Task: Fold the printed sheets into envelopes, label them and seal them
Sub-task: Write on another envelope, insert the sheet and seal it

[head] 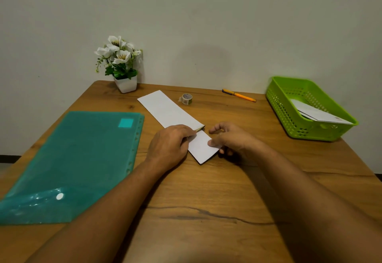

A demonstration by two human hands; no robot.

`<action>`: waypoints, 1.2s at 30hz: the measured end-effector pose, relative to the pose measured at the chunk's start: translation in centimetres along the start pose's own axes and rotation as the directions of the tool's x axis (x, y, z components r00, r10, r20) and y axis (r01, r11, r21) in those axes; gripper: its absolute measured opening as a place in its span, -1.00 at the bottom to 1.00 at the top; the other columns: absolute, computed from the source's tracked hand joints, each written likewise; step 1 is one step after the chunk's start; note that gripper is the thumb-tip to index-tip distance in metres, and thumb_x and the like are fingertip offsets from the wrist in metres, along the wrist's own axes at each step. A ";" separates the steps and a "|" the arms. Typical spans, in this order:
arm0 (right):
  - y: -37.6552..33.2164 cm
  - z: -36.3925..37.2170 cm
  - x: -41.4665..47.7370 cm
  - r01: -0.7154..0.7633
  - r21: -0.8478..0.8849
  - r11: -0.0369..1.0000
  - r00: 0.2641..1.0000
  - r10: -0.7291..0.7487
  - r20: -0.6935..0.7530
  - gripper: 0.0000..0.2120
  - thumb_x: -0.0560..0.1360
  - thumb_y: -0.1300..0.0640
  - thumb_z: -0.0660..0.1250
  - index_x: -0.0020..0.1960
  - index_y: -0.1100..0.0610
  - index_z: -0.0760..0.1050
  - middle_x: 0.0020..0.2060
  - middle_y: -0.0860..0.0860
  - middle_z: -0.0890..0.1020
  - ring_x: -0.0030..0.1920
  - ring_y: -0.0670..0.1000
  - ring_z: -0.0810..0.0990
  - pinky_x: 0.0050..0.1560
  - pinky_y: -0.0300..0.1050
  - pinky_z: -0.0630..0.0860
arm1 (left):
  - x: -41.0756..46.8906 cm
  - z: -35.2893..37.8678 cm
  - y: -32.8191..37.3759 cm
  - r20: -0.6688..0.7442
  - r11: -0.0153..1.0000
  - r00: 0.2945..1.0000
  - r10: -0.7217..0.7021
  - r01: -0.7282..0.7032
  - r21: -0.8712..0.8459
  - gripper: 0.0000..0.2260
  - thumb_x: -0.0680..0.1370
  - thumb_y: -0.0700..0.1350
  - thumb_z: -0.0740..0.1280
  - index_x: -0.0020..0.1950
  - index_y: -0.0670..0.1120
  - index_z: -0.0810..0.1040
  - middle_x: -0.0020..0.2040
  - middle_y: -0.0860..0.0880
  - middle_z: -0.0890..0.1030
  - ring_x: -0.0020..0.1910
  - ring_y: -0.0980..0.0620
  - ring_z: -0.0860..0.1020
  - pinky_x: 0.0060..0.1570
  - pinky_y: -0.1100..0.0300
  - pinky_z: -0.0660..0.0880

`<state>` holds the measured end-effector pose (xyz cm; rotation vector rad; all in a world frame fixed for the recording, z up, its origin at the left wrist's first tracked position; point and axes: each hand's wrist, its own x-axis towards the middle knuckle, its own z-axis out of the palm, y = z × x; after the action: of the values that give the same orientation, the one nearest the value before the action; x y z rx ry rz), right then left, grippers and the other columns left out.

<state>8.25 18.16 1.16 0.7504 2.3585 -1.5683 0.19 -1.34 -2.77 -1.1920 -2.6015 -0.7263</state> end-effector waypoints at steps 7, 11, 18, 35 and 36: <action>-1.9 2.7 1.5 0.062 0.223 0.973 0.993 -0.037 -0.114 -0.64 0.53 0.33 0.47 0.24 0.12 0.43 -0.08 0.13 0.69 -0.36 -0.02 0.61 -0.44 -0.17 0.53 | -0.1 -0.3 0.2 -0.006 0.999 1.000 0.012 -0.012 -0.043 -0.70 0.58 -0.19 0.35 0.30 0.01 0.66 0.22 0.07 0.68 0.17 0.12 0.59 0.11 0.14 0.59; -0.2 1.9 1.1 0.053 0.443 0.895 0.999 -0.044 -0.031 -0.48 0.47 0.41 0.50 0.34 0.14 0.43 -0.04 0.21 0.73 -0.13 0.12 0.76 -0.18 -0.08 0.71 | 0.0 -0.1 -0.3 -0.028 0.999 1.000 -0.004 0.003 -0.052 -0.70 0.60 -0.17 0.34 0.31 0.01 0.65 0.24 0.07 0.67 0.19 0.12 0.58 0.12 0.13 0.59; 0.6 2.1 0.8 0.087 0.441 0.893 0.996 -0.067 -0.062 -0.51 0.48 0.41 0.48 0.34 0.17 0.45 -0.04 0.19 0.72 -0.19 0.08 0.75 -0.34 -0.16 0.67 | 0.0 -0.1 -0.3 -0.035 0.996 0.999 0.013 -0.016 -0.083 -0.69 0.59 -0.19 0.34 0.30 0.02 0.66 0.22 0.08 0.68 0.17 0.12 0.59 0.10 0.08 0.61; 0.1 2.5 1.3 0.113 0.356 0.927 0.992 -0.089 -0.085 -0.73 0.55 0.23 0.49 0.19 0.12 0.50 -0.10 0.16 0.75 -0.32 0.03 0.68 -0.44 -0.17 0.56 | -0.2 -0.3 -0.5 -0.056 0.987 0.998 0.023 -0.032 -0.155 -0.66 0.57 -0.23 0.35 0.31 0.01 0.65 0.21 0.06 0.69 0.16 0.13 0.60 0.12 0.09 0.61; 0.0 2.5 1.5 0.104 0.347 0.932 0.993 -0.078 -0.090 -0.74 0.56 0.21 0.48 0.19 0.14 0.51 -0.11 0.16 0.74 -0.33 0.03 0.67 -0.46 -0.18 0.55 | -0.2 -0.3 -0.5 -0.052 0.986 0.998 0.031 -0.039 -0.162 -0.66 0.57 -0.23 0.35 0.31 0.01 0.65 0.20 0.07 0.69 0.16 0.14 0.60 0.12 0.09 0.61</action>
<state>6.72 16.30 -0.55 0.7892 2.2156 -2.0713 -0.06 -1.91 -2.80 -1.2432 -2.5152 -0.9643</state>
